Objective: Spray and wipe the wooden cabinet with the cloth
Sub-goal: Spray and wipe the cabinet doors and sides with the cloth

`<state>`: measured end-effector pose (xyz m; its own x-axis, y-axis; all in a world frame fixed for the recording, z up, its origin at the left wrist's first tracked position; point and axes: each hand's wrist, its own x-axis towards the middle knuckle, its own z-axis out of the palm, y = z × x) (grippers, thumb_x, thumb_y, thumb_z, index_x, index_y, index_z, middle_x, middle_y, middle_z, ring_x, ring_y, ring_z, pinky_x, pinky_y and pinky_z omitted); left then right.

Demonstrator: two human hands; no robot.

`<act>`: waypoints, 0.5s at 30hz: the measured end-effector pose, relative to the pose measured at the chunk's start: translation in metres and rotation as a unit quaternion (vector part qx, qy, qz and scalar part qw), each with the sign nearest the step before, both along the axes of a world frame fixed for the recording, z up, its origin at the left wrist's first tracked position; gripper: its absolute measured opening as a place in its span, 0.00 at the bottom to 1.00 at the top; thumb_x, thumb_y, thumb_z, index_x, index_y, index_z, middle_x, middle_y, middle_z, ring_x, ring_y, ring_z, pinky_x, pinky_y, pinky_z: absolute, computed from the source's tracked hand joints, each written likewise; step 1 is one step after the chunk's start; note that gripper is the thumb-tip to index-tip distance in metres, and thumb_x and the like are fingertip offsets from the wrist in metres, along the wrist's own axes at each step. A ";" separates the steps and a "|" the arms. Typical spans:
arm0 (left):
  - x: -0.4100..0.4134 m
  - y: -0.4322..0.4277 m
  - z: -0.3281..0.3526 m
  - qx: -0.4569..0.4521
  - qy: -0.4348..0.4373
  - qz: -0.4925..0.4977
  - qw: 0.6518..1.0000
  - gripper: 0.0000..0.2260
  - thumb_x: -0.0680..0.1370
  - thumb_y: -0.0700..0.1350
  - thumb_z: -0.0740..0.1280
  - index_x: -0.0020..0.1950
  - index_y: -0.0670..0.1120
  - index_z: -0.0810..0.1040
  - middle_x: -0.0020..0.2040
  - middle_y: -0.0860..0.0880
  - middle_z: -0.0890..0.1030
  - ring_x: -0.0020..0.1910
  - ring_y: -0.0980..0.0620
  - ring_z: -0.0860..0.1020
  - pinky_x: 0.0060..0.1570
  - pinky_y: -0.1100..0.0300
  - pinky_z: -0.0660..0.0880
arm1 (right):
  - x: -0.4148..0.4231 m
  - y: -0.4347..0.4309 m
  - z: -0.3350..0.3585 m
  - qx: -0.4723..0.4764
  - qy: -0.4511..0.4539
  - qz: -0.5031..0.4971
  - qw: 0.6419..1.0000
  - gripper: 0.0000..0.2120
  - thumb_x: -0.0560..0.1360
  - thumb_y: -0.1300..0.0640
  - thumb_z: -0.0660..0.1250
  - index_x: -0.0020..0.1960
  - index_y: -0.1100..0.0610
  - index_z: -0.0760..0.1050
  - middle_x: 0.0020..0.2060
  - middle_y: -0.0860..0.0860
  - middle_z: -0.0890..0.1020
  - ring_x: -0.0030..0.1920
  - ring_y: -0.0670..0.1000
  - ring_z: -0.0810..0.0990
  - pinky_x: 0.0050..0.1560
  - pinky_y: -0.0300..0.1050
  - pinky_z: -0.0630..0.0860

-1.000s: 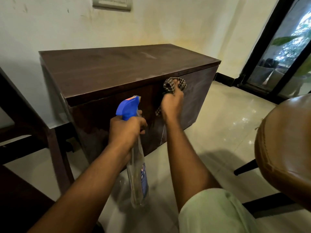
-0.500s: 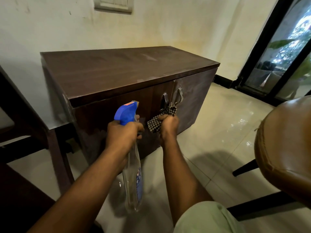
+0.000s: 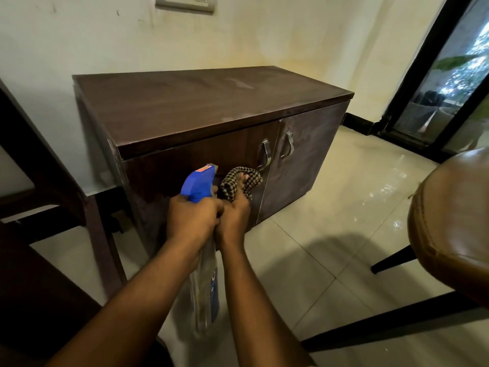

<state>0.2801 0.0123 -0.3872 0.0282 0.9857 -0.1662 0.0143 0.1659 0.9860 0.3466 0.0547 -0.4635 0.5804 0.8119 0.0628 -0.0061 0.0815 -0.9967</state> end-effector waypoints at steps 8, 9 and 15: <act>-0.019 -0.012 0.000 0.040 -0.009 0.028 0.999 0.18 0.72 0.32 0.66 0.44 0.57 0.75 0.43 0.50 0.81 0.42 0.53 0.79 0.50 0.52 0.78 | 0.033 0.004 0.014 -0.019 -0.043 0.000 0.999 0.28 0.78 0.68 0.54 0.76 0.52 0.59 0.72 0.52 0.67 0.69 0.49 0.67 0.66 0.40 0.65; -0.023 -0.017 -0.004 0.038 -0.003 0.033 0.999 0.17 0.72 0.32 0.66 0.45 0.56 0.76 0.44 0.48 0.81 0.42 0.52 0.79 0.50 0.51 0.78 | 0.031 0.003 0.015 -0.018 -0.042 0.000 0.999 0.29 0.78 0.69 0.53 0.76 0.52 0.58 0.73 0.52 0.66 0.71 0.51 0.66 0.71 0.44 0.64; -0.041 -0.034 -0.030 0.003 0.027 0.067 0.997 0.09 0.71 0.34 0.67 0.46 0.46 0.78 0.35 0.46 0.75 0.33 0.50 0.72 0.35 0.59 0.70 | -0.020 -0.016 0.002 0.023 -0.090 0.042 0.995 0.34 0.72 0.71 0.55 0.76 0.53 0.56 0.75 0.50 0.61 0.71 0.50 0.65 0.74 0.46 0.61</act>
